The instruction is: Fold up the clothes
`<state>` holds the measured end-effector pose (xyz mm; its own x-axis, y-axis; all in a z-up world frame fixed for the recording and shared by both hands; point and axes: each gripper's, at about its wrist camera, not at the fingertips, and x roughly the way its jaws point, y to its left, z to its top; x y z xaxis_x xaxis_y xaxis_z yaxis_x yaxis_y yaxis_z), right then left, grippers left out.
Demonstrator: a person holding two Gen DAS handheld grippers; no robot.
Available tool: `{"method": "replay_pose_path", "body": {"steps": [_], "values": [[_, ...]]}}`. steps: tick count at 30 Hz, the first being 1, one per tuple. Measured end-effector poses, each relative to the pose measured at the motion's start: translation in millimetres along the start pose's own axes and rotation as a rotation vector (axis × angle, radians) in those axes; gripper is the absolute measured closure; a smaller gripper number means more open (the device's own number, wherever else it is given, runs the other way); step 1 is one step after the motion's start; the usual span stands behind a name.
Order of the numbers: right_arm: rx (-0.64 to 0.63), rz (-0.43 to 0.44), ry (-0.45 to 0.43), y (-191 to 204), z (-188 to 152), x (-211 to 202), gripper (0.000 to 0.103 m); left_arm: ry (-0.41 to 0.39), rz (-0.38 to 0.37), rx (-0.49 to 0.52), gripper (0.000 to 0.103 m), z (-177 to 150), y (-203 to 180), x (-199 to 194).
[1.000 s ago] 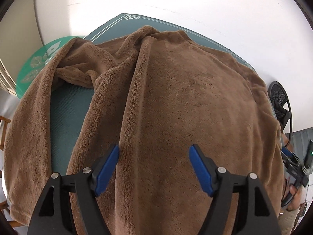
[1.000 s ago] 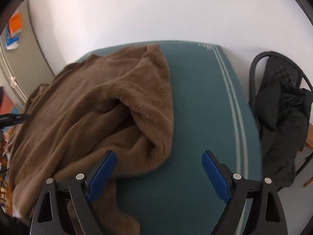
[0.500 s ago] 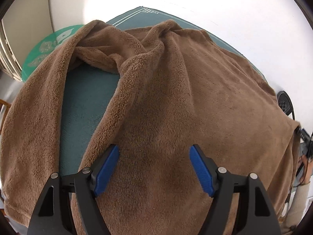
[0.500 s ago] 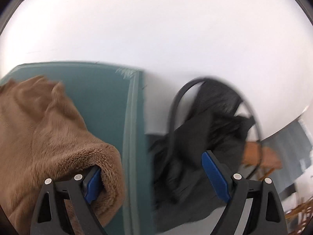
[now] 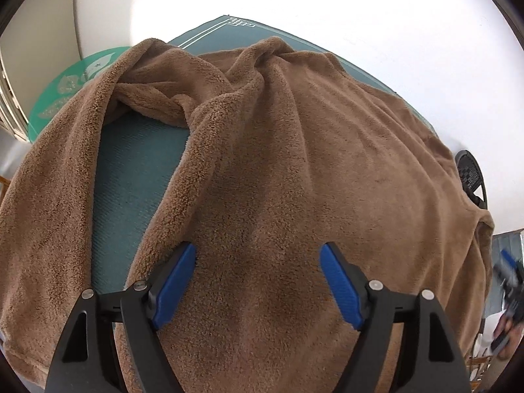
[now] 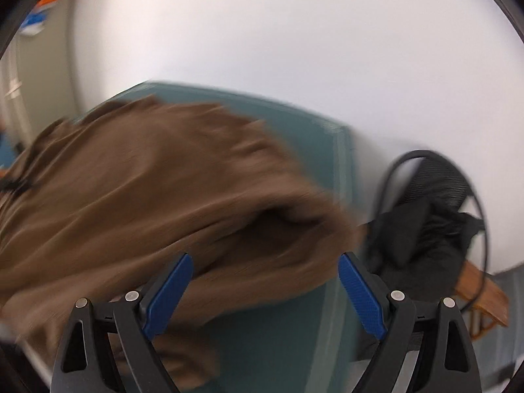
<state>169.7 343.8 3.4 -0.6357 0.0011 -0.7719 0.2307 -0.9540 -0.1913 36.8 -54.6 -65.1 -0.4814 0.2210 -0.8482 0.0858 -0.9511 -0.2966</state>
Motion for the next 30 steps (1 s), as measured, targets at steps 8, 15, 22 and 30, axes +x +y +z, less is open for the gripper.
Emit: {"method": "replay_pose_path", "body": {"steps": [8,15,22,30], "values": [[-0.065,-0.328,0.162,-6,-37,26,0.011,-0.011,-0.072,0.045,0.021,-18,-3,-16],[-0.004,-0.627,0.135,-50,-62,-26,0.011,-0.029,-0.11,0.01,0.021,-34,15,-27],[0.114,-0.049,-0.04,23,-53,-62,0.011,-0.025,-0.133,0.045,0.021,-39,-1,-27],[0.039,-0.223,0.109,42,-59,2,0.011,-0.043,-0.129,0.049,0.021,-52,4,-39]]}}
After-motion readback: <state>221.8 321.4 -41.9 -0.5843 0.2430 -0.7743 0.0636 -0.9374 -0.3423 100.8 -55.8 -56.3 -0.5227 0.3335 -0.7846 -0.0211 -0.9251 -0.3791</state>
